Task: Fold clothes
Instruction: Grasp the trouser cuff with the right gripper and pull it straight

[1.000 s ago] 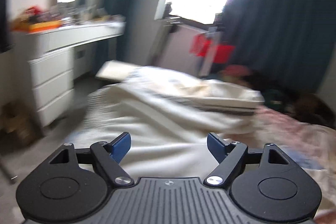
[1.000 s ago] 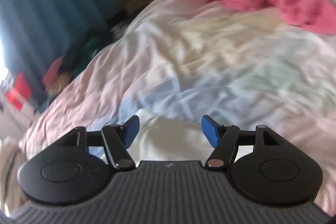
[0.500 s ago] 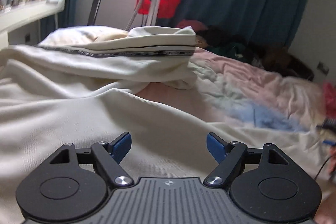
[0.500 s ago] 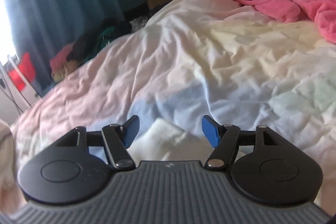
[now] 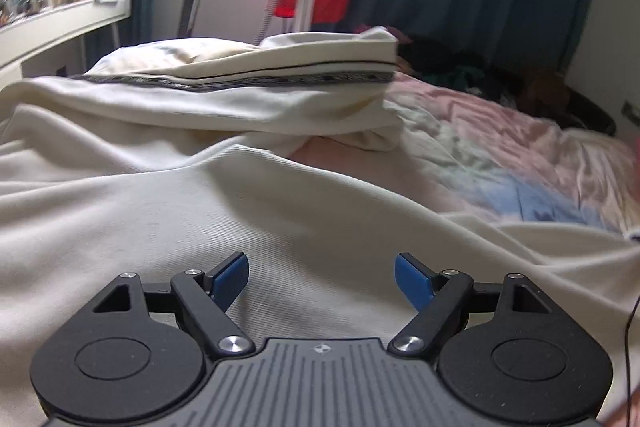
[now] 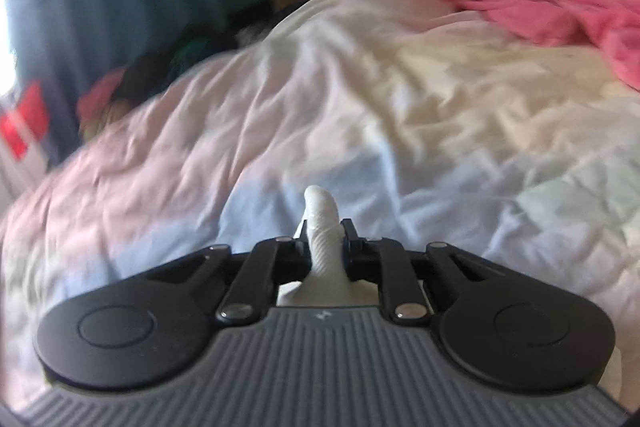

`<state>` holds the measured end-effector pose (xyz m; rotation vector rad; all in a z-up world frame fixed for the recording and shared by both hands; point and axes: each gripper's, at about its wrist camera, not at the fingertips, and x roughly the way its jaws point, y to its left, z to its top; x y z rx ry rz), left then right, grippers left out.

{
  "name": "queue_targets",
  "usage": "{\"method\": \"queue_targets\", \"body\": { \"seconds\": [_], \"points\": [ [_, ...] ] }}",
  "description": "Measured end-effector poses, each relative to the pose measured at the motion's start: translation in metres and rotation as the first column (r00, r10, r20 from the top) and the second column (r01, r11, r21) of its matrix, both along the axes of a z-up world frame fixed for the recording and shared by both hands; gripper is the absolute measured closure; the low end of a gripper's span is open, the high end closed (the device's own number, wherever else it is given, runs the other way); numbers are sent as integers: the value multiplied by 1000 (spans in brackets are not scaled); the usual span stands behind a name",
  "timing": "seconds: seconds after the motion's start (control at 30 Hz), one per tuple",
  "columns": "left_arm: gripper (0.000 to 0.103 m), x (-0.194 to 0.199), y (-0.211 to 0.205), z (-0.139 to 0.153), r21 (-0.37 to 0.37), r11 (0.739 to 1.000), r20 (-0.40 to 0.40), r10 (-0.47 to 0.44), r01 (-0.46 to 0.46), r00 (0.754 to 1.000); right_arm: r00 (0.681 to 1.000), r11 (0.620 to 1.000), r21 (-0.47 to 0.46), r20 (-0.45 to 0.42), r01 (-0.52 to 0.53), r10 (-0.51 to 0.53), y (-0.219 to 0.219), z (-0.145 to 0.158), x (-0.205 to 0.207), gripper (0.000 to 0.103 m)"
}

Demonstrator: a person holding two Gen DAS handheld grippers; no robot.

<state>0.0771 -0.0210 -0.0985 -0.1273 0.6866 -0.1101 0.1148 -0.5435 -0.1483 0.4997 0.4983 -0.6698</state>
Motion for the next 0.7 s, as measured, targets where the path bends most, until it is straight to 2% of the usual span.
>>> {"method": "queue_targets", "body": {
  "seconds": [0.1,0.2,0.3,0.37,0.4,0.43,0.5,0.53,0.7],
  "points": [
    [21,0,7,4,14,1000,16,24,-24,1000,999,998,-63,-30,14,-16,-1,-9,-1,87],
    [21,-1,12,7,0,999,20,37,-37,999,999,999,-46,-30,12,-14,-3,-15,-1,86],
    [21,-3,12,10,5,999,37,39,-39,999,1000,999,-47,-13,4,-5,0,-8,-4,82],
    [21,-6,10,13,20,999,53,36,-37,998,1000,997,-73,-3,-1,1,7,2,-8,74],
    [20,-7,9,13,28,999,62,34,-35,998,1000,996,-90,2,-3,4,10,8,-10,65],
    [20,-9,8,14,34,999,69,30,-33,997,1000,995,-103,16,-11,13,15,14,-13,48],
    [20,-12,6,14,40,999,74,27,-30,997,997,992,-117,65,-44,51,25,29,-21,25],
    [20,-14,5,14,41,999,76,29,-32,997,993,990,-123,90,-63,74,32,37,-26,22],
    [17,-26,5,21,41,997,109,54,-59,993,965,973,-107,145,-206,220,78,71,-39,23]
  ]
}}
